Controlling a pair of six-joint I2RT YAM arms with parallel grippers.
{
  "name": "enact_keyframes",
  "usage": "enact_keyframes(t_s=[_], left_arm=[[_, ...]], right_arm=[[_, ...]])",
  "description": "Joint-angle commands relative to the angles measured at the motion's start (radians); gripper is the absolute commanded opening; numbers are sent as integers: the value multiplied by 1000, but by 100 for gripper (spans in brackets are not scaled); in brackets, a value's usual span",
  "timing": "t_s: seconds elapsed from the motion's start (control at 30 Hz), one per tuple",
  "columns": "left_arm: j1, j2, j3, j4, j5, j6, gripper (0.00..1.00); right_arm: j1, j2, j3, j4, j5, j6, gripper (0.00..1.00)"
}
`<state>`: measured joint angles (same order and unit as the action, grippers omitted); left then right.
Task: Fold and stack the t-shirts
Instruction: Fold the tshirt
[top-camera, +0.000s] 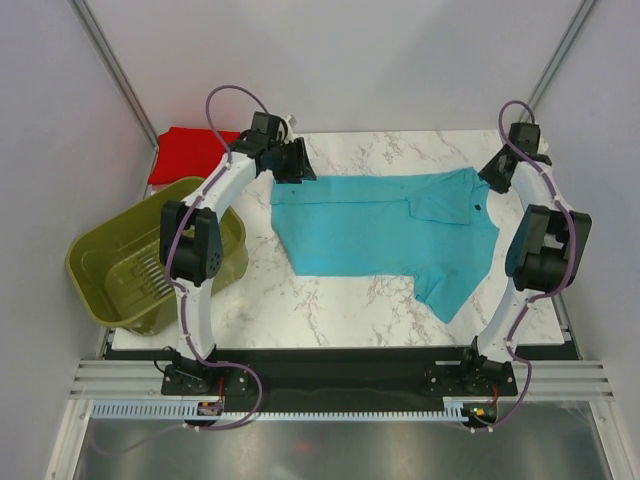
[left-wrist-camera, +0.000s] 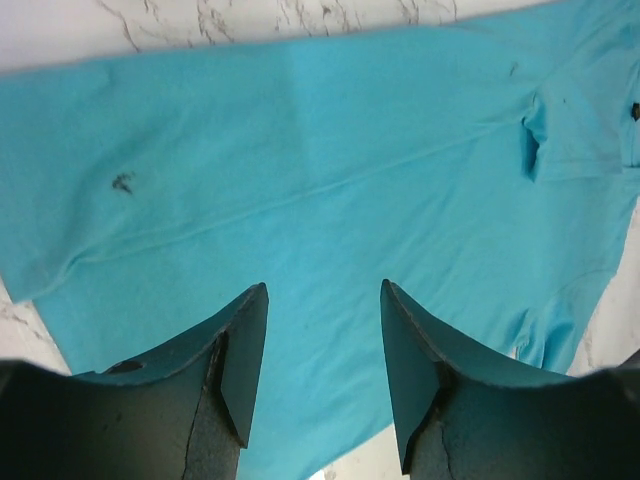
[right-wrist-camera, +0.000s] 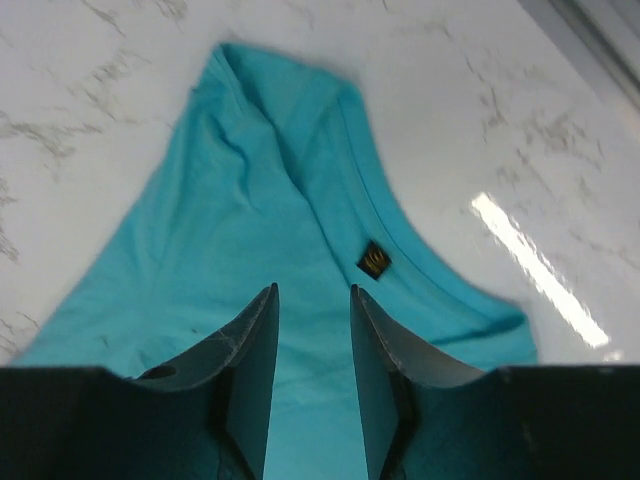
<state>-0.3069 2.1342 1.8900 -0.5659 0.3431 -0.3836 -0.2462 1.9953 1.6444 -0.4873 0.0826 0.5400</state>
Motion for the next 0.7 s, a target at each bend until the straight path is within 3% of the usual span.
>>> enact_keyframes(t_s=[0.0,0.33,0.67], left_arm=[[5,-71,-86,-11,62,29,57],[2,-217,-206,-8,103,12,57],[3,-43,-100,-11,73,0,55]], right_arm=[[-4,-62,-135,-69,19,90,42],[5,-157,-366,53,-35,166,40],[10,-207,-448,119,-24,189,39]])
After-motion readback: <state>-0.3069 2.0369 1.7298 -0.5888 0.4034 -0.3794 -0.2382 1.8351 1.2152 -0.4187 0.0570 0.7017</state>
